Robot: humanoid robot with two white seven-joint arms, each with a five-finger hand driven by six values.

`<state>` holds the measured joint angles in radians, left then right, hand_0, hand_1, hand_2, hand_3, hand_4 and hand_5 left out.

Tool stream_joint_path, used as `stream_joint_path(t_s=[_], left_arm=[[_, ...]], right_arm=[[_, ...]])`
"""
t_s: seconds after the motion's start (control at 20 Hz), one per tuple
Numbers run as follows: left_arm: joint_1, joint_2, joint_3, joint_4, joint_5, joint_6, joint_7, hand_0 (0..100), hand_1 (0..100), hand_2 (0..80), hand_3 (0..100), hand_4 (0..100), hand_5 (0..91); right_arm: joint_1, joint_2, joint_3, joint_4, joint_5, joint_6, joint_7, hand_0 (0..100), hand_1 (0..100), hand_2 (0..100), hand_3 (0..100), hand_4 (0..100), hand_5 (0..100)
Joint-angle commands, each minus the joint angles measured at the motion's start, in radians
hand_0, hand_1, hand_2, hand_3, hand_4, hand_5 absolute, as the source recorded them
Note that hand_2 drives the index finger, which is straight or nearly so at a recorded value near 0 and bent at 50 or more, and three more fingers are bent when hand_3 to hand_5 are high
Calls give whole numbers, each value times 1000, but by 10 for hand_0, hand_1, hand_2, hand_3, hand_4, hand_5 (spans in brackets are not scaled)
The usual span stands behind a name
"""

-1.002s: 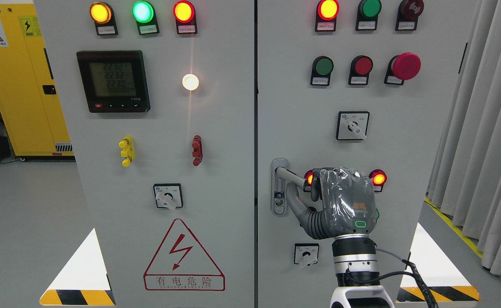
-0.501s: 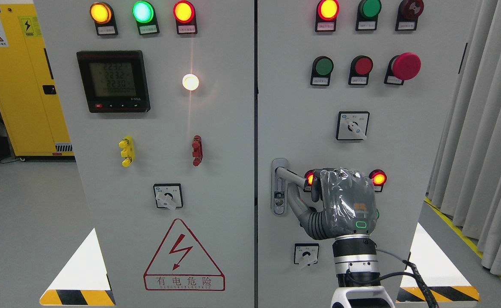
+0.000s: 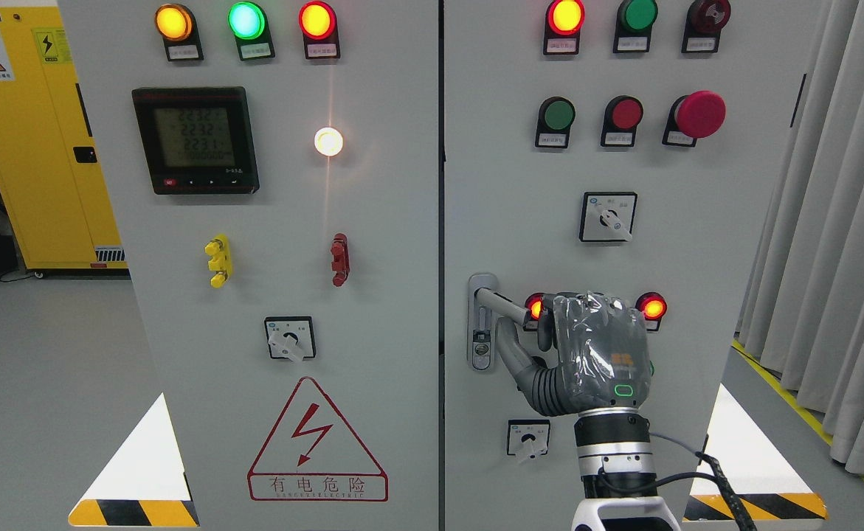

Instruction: Release door handle

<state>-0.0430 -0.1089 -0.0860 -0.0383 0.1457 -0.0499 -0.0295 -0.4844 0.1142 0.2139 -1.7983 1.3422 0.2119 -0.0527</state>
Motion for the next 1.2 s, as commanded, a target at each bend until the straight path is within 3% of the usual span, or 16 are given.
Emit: stream_joint_path(t_s=[0.0, 1.15], left_arm=[[0, 0, 0, 0, 0, -1, 0, 120, 556, 0, 0, 0, 0], [0, 0, 0, 0, 0, -1, 0, 120, 556, 0, 0, 0, 0]], right_arm=[[7, -8, -1, -4, 0, 0, 4, 493, 522, 919, 1000, 1000, 1000], [17, -10, -4, -12, 0, -2, 1, 537, 540, 922, 1000, 1000, 1000]])
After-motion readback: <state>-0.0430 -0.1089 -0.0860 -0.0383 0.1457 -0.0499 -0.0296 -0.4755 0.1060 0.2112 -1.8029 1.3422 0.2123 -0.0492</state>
